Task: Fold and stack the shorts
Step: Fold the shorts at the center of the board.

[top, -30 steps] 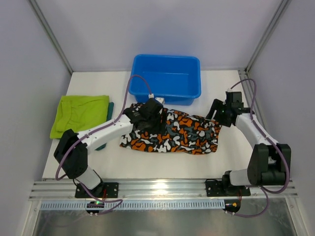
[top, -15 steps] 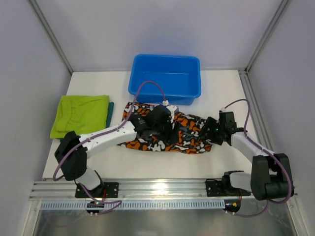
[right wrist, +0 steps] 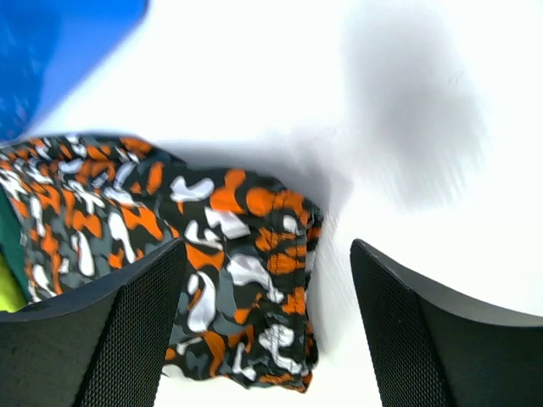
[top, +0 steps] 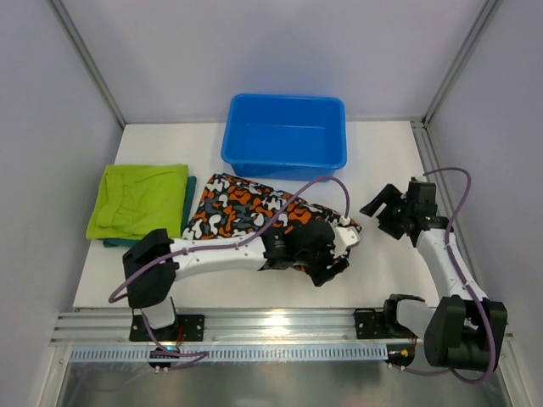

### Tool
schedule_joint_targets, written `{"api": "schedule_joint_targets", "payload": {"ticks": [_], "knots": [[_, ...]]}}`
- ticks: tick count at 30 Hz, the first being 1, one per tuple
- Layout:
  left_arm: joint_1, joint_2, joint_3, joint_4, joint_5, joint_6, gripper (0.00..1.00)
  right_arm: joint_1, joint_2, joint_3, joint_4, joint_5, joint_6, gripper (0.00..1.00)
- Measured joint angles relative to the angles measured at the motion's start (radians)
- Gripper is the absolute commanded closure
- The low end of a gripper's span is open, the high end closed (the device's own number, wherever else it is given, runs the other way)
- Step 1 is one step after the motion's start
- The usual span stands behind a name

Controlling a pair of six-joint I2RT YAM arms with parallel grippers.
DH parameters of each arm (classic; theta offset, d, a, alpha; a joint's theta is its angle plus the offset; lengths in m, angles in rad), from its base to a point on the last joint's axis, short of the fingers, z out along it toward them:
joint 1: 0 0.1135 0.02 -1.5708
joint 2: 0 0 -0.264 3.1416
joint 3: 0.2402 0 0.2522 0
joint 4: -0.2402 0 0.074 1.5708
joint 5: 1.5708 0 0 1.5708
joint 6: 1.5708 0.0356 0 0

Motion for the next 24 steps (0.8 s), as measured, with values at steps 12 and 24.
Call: {"api": "schedule_joint_targets", "payload": {"ticks": [12,24], "knots": [[-0.005,0.334,0.150,0.066,-0.005,0.145,0.32,-0.097,-0.006,0.001,-0.050,-0.102,-0.079,0.16],[0.010,0.296,-0.006,0.309,-0.040,0.068,1.00,-0.106,-0.091,-0.142,-0.007,-0.195,-0.087,0.15]]}}
